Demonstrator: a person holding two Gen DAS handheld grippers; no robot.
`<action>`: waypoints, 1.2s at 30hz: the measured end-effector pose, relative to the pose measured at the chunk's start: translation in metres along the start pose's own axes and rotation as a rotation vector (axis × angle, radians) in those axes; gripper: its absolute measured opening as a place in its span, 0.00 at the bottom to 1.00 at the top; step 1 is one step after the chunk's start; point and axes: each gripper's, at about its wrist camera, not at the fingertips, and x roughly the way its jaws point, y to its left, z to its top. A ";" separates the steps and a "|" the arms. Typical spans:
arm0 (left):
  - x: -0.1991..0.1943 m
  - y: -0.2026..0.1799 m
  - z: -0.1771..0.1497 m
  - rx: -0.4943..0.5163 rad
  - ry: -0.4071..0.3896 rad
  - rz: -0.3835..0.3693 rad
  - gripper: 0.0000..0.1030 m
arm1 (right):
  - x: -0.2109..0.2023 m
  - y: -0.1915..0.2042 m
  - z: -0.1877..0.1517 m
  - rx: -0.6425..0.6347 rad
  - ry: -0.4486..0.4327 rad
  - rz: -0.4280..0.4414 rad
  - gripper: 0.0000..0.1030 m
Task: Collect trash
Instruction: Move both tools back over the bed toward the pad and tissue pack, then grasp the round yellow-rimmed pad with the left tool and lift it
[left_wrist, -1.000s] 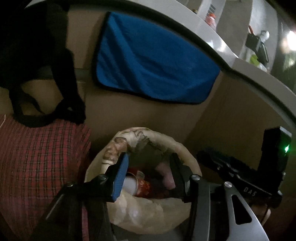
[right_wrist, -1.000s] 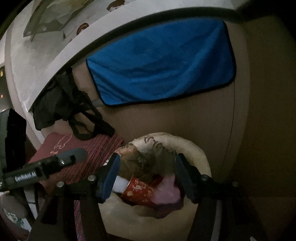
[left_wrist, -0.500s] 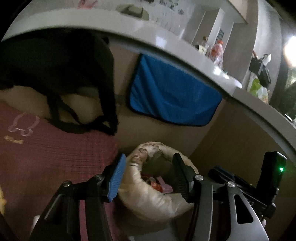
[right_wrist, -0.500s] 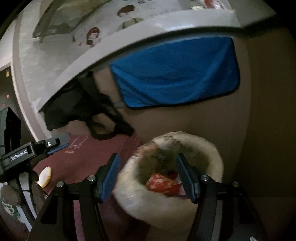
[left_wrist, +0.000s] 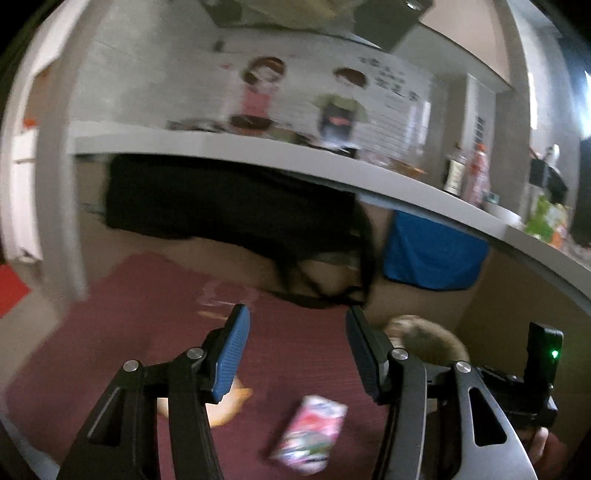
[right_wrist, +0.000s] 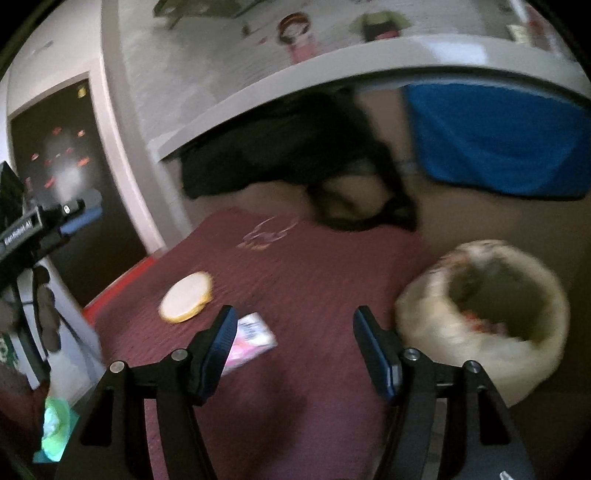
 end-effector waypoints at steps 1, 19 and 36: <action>-0.010 0.009 0.000 0.003 -0.012 0.028 0.54 | 0.009 0.010 -0.003 -0.003 0.020 0.022 0.61; 0.080 0.145 -0.097 -0.339 0.287 -0.059 0.55 | 0.075 0.070 -0.042 -0.049 0.200 0.028 0.61; 0.147 0.137 -0.106 -0.472 0.386 -0.136 0.55 | 0.095 0.051 -0.054 0.020 0.244 0.040 0.61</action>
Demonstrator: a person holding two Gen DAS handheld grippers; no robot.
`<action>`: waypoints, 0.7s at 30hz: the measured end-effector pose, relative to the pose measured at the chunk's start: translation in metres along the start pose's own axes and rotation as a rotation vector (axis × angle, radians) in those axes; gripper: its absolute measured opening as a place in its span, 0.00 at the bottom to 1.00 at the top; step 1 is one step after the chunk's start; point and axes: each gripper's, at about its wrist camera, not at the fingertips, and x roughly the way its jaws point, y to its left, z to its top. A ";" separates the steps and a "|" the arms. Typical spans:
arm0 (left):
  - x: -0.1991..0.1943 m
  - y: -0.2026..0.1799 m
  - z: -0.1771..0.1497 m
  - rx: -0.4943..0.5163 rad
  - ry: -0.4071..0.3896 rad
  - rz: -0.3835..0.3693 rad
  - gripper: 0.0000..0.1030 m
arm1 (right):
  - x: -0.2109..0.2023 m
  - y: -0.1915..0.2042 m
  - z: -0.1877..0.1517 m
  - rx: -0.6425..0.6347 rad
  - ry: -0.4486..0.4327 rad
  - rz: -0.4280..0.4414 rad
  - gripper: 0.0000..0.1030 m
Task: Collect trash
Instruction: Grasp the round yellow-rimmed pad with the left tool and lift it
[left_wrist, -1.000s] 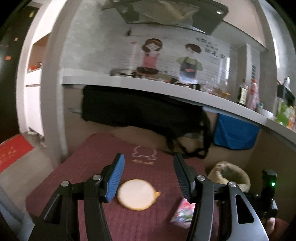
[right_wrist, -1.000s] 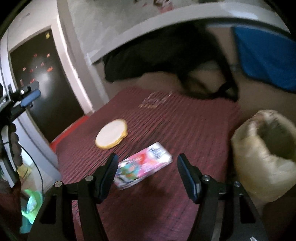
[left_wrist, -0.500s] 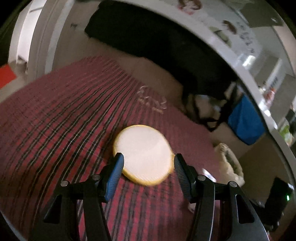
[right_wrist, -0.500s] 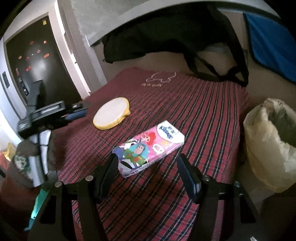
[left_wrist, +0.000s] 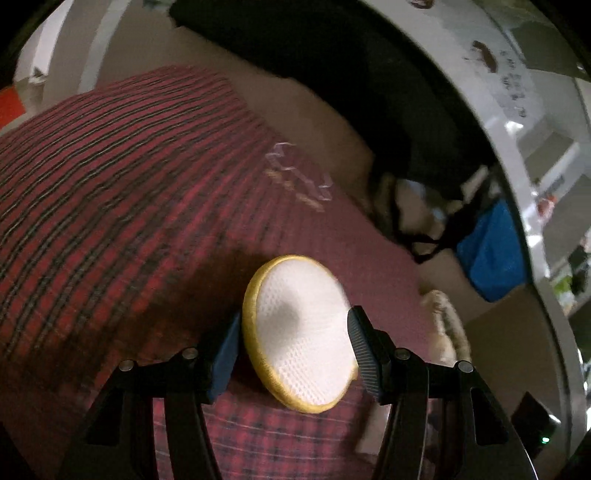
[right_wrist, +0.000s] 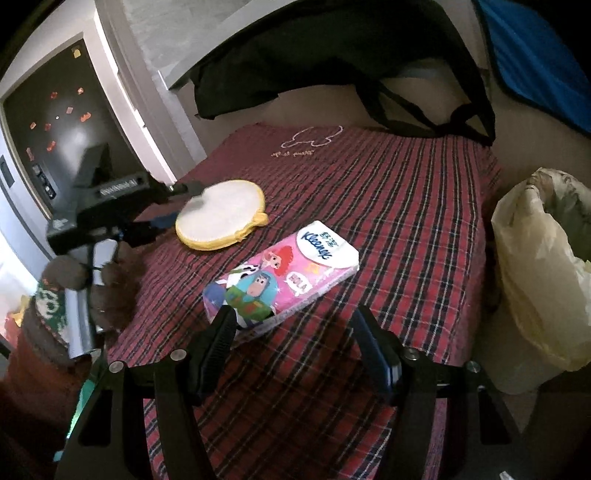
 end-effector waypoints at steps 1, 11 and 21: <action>0.000 -0.005 0.001 0.007 0.000 -0.016 0.55 | 0.001 -0.001 0.000 0.005 0.002 0.002 0.61; 0.010 -0.066 -0.010 0.102 0.062 -0.099 0.48 | -0.006 -0.012 -0.008 0.027 -0.008 -0.002 0.61; -0.024 -0.075 -0.027 0.154 -0.079 0.059 0.14 | -0.020 -0.010 -0.005 0.049 -0.023 0.048 0.62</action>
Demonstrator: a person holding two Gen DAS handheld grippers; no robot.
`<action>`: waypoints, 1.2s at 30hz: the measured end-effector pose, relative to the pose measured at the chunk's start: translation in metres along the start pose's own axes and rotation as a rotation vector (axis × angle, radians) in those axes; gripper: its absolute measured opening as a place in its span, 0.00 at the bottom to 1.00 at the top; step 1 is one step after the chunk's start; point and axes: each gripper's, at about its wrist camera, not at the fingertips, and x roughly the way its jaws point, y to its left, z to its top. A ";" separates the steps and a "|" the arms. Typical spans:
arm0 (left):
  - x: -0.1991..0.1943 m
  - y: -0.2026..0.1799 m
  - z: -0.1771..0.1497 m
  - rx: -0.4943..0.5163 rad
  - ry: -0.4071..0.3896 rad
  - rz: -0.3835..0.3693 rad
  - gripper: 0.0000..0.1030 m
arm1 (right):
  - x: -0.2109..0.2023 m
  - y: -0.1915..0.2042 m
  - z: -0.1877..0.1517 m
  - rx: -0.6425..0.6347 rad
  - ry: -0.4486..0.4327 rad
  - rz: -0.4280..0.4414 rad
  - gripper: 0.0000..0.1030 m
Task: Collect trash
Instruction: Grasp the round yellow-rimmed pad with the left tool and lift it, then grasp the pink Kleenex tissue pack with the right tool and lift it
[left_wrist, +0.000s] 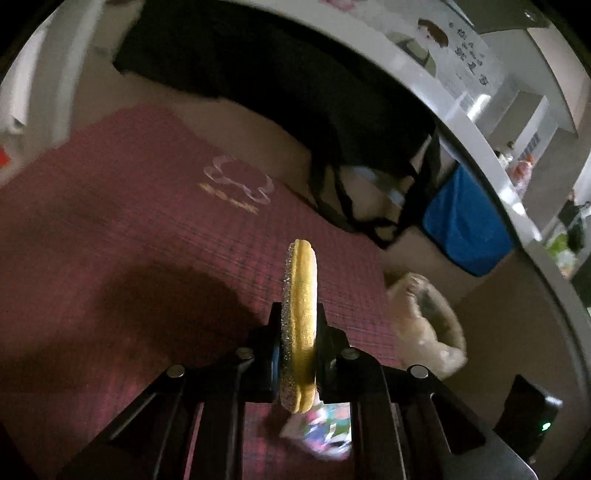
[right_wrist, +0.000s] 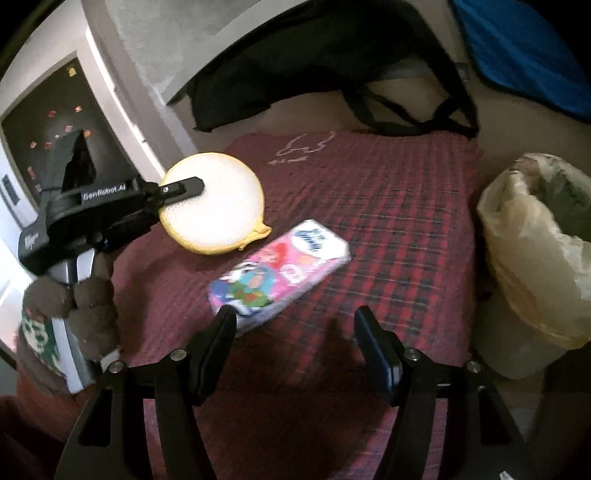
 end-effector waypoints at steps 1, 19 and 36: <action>-0.012 0.001 -0.002 0.010 -0.030 0.033 0.14 | 0.002 0.004 0.000 -0.003 0.013 0.016 0.62; -0.086 0.030 -0.028 0.042 -0.206 0.166 0.14 | 0.104 0.059 0.062 -0.264 0.132 -0.215 0.64; -0.071 0.049 -0.034 -0.027 -0.171 0.163 0.14 | 0.027 0.036 0.048 -0.404 0.058 -0.244 0.65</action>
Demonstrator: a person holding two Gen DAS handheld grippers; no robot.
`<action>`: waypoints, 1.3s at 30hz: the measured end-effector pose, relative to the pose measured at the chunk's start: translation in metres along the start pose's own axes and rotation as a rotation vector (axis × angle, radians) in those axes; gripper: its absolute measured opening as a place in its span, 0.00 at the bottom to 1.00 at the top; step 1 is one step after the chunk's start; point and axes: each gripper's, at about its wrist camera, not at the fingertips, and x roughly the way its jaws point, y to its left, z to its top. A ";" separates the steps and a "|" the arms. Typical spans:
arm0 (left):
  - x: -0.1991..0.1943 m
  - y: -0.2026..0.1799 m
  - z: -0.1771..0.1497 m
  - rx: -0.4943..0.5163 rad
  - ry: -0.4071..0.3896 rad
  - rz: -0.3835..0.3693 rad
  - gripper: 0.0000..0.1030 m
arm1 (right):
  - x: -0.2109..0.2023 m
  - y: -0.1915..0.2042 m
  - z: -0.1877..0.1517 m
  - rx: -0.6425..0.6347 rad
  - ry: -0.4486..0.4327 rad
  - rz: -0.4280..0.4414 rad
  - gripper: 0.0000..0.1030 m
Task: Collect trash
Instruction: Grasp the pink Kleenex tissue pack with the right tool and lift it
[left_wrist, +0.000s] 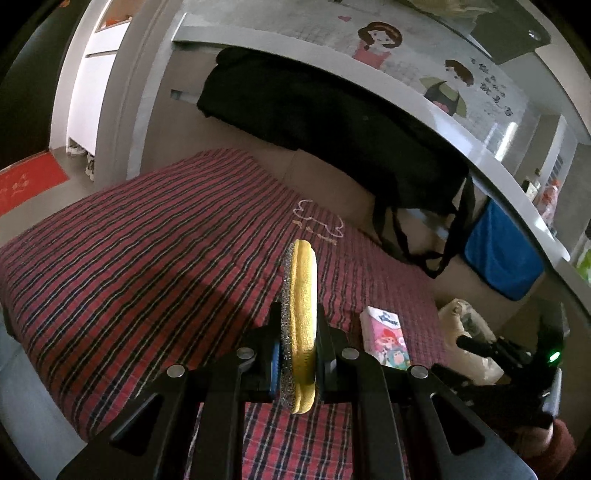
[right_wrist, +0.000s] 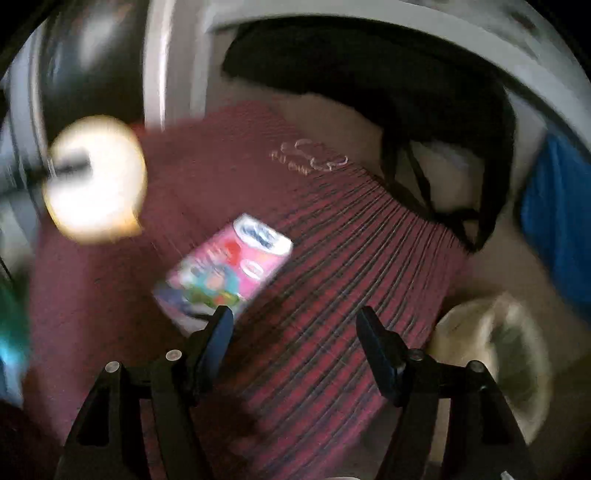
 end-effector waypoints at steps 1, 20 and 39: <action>-0.001 -0.001 0.000 0.001 -0.006 0.001 0.14 | -0.005 -0.003 -0.001 0.090 -0.017 0.069 0.67; -0.009 0.006 0.001 -0.025 -0.028 0.013 0.14 | 0.022 0.006 -0.022 0.053 0.014 -0.112 0.68; 0.010 -0.019 -0.004 0.037 0.034 0.007 0.14 | 0.089 0.016 0.028 -0.063 0.057 0.145 0.69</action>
